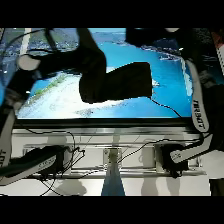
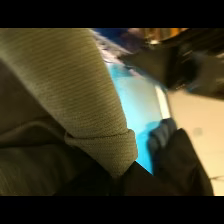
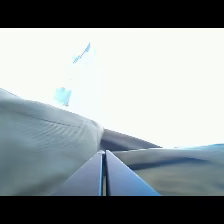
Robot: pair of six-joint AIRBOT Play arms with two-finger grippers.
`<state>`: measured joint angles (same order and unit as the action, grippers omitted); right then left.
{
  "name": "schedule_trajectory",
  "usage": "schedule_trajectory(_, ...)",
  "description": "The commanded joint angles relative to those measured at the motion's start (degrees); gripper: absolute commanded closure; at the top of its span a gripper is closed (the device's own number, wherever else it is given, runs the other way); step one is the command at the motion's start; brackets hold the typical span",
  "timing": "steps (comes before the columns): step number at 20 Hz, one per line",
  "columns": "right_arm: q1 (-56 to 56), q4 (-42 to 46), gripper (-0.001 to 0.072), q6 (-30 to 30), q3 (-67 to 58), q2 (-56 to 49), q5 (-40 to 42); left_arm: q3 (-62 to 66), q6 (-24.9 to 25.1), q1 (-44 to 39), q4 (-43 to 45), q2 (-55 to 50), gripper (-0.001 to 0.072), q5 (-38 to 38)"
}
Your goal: Fold the clothes and pants, and hang the long-sleeved shirts on hangers.
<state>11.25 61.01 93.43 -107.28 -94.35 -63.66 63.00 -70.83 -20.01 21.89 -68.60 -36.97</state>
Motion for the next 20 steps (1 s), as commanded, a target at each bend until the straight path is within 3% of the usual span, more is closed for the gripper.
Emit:
schedule_trajectory(1, -8.79, 0.74, 0.0687, -0.13, -0.22, 5.51, -4.33, 1.44, -0.79, -16.11, -4.00, -7.13, 0.0692, 24.39)
schedule_trajectory(4, -12.76, 1.22, 0.0687, -2.14, -0.20, 7.50, -6.29, 8.39, -0.76, -22.60, -5.03, -14.53, 0.0672, 27.17)
schedule_trajectory(5, -13.62, 2.03, 0.0686, -2.62, -0.20, 7.63, -6.75, 10.80, -0.76, -23.69, -5.03, -16.81, 0.0548, 27.17)
schedule_trajectory(6, -14.25, 3.39, 0.0686, -3.04, -0.20, 7.61, -7.34, 12.57, -0.79, -24.37, -5.03, -18.64, 0.0249, 27.12)
schedule_trajectory(7, -14.51, 5.60, 0.0687, -3.04, -0.20, 7.56, -7.78, 13.64, -0.87, -24.65, -5.14, -19.87, 0.0003, 27.06)
schedule_trajectory(10, -14.82, 15.89, 0.0687, -4.07, -0.20, 7.54, -8.44, 13.86, -0.76, -24.06, -5.25, -20.02, 0.0006, 25.16)
schedule_trajectory(12, -14.84, 21.59, 0.0687, -10.36, 0.48, 7.37, -9.40, 13.88, -0.74, -22.75, -4.83, -19.45, 0.0008, 24.20)
schedule_trajectory(14, -15.54, 21.51, 0.0688, -13.86, 2.84, 6.86, -10.43, 13.86, -0.72, -21.22, 0.79, -18.43, 0.0014, 21.70)
schedule_trajectory(15, -16.06, 18.80, 0.0688, -14.69, 5.25, 6.54, -10.47, 13.88, -0.72, -20.50, 5.66, -17.92, 0.0045, 20.22)
schedule_trajectory(17, -16.74, 11.72, 0.0686, -21.51, 10.16, 5.57, -11.87, 13.86, -0.76, -18.95, 17.75, -16.90, 0.0242, 17.09)
schedule_trajectory(18, -16.72, 9.31, 0.0537, -22.18, 12.76, 5.07, -11.56, 13.86, -0.76, -18.21, 21.81, -16.68, 0.0355, 15.85)
schedule_trajectory(19, -16.52, 6.88, 0.0234, -19.98, 15.45, 4.48, -10.88, 13.86, -0.76, -17.44, 24.59, -16.70, 0.0562, 14.95)
schedule_trajectory(20, -16.20, 4.92, 0.0097, -17.33, 17.57, 3.65, -10.69, 13.86, -0.79, -16.79, 27.12, -16.83, 0.0685, 14.45)
